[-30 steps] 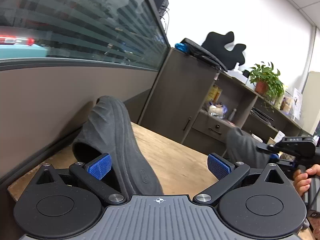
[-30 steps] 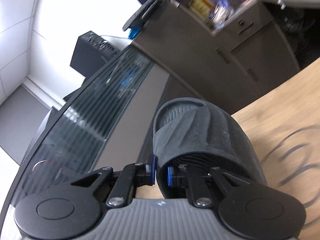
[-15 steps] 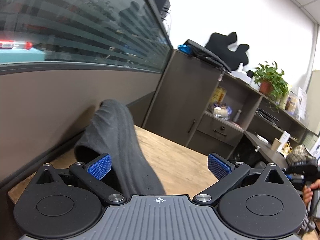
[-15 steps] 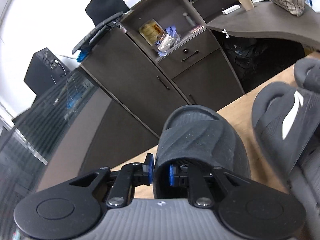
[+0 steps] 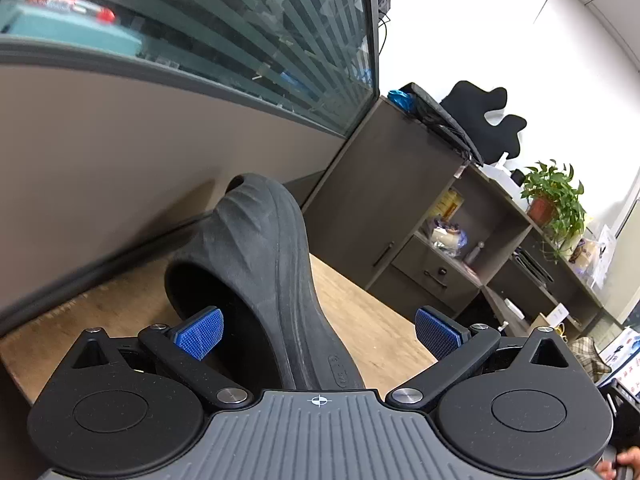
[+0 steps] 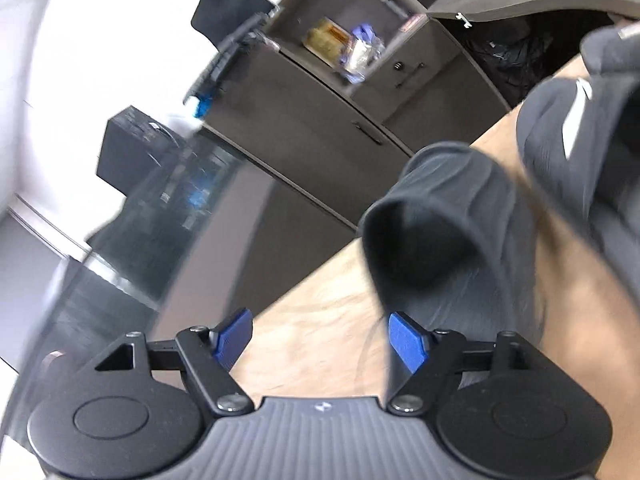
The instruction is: Organize scattered shoes
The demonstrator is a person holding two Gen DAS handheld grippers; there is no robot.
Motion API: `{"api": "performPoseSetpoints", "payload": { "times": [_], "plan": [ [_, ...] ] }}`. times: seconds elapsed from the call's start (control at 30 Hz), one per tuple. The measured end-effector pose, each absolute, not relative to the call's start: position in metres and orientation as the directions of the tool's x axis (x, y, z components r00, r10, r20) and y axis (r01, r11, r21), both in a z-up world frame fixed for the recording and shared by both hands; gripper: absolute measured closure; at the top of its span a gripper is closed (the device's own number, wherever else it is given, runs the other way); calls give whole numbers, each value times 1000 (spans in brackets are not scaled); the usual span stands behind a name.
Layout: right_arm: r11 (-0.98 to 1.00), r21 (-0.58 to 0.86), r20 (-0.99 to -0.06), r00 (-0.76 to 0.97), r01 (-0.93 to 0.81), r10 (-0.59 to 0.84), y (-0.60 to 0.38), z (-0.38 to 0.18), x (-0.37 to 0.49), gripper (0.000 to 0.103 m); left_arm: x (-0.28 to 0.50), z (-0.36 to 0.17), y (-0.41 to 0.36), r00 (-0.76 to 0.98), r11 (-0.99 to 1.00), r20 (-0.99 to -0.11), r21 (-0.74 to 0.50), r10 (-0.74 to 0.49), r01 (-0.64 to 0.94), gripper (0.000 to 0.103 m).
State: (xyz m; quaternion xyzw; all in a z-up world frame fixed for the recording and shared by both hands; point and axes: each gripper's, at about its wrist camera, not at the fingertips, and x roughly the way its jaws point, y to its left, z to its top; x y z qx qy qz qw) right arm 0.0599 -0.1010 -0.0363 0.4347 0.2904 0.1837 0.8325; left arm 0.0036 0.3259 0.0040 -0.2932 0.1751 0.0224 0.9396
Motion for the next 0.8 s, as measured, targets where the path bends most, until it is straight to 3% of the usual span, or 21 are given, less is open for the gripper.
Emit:
{"api": "performPoseSetpoints", "payload": {
  "times": [0.07,0.17,0.4,0.43,0.6,0.73,0.8],
  "plan": [
    [603,795,-373,736,-61,565,-75,-40,62,20,7,2,323,940,813,-333,-565,-68,-141,0],
    [723,690,-482,742,-6,466,-43,-41,67,19,10,-2,320,942,797,-328,-588,-78,-138,0],
    [766,640,-557,723,58,410,-25,-37,77,18,13,0,326,941,790,-335,-590,-50,-168,0],
    [772,633,-563,719,59,406,-25,-37,77,19,15,0,326,941,788,-336,-591,-48,-171,0],
    [800,600,-527,746,-11,406,-40,-43,61,49,19,-1,327,937,775,-348,-603,-40,-191,0],
    [825,565,-534,757,-12,377,-50,-42,53,50,25,-1,327,939,769,-341,-614,-53,-180,0],
    [860,509,-552,775,22,306,-55,-39,45,43,27,-1,328,939,773,-338,-611,-61,-170,0]
  ]
}}
